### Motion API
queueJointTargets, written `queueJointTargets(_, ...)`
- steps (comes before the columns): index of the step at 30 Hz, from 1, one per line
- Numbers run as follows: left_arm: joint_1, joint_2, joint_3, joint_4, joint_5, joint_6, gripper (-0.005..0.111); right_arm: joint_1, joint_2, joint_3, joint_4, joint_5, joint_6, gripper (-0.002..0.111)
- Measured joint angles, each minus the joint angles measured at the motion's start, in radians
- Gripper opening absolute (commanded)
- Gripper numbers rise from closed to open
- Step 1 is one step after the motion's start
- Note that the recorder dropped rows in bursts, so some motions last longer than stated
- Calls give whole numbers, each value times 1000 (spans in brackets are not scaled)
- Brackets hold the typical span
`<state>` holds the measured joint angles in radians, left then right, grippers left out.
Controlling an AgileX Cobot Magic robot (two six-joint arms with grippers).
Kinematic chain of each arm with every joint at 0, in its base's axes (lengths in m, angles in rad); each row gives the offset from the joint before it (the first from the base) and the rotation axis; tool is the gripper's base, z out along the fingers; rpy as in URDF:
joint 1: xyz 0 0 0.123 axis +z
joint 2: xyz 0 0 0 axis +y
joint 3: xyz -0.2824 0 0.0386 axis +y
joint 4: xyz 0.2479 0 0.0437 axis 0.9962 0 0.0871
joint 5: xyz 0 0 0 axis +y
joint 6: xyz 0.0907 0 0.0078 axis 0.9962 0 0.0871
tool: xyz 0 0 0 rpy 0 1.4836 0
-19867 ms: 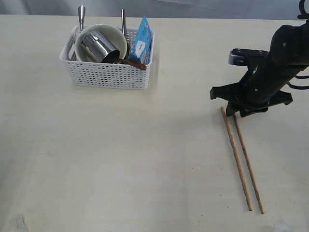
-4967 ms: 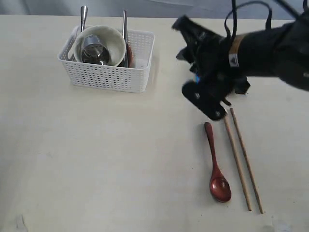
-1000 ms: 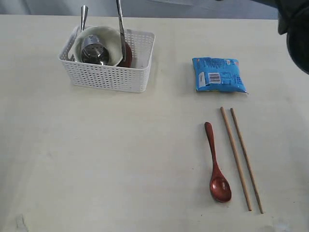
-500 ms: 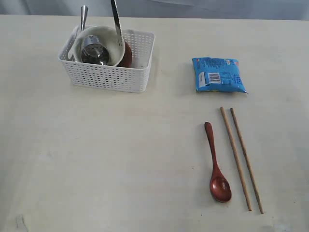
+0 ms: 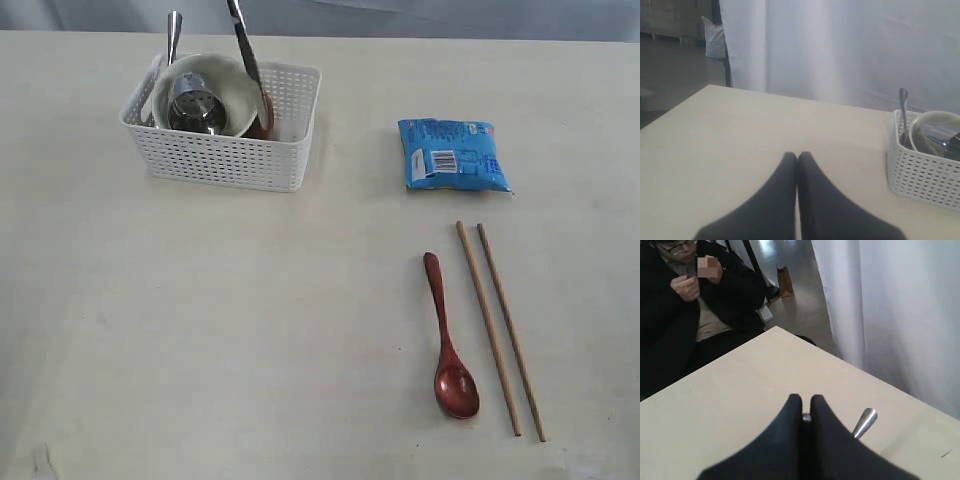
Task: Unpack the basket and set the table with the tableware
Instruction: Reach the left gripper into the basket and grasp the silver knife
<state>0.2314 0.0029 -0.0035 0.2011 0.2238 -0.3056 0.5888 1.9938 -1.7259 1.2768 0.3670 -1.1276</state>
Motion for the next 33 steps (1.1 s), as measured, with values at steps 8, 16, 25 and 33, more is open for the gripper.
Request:
queueJointTargets(8, 0, 0, 0, 0, 0, 6, 0, 0, -74, 71, -2, 47, -4, 0)
queueJointTargets(16, 0, 0, 2, 28, -56, 31, 0, 30, -95, 121, 5, 66, -23, 0)
queueJointTargets(25, 0, 0, 2, -37, -433, -221, 0, 103, -95, 146, 15, 80, -65, 0)
queueJointTargets(33, 0, 0, 2, -37, -675, -289, 0, 104, -95, 146, 65, 72, -111, 0)
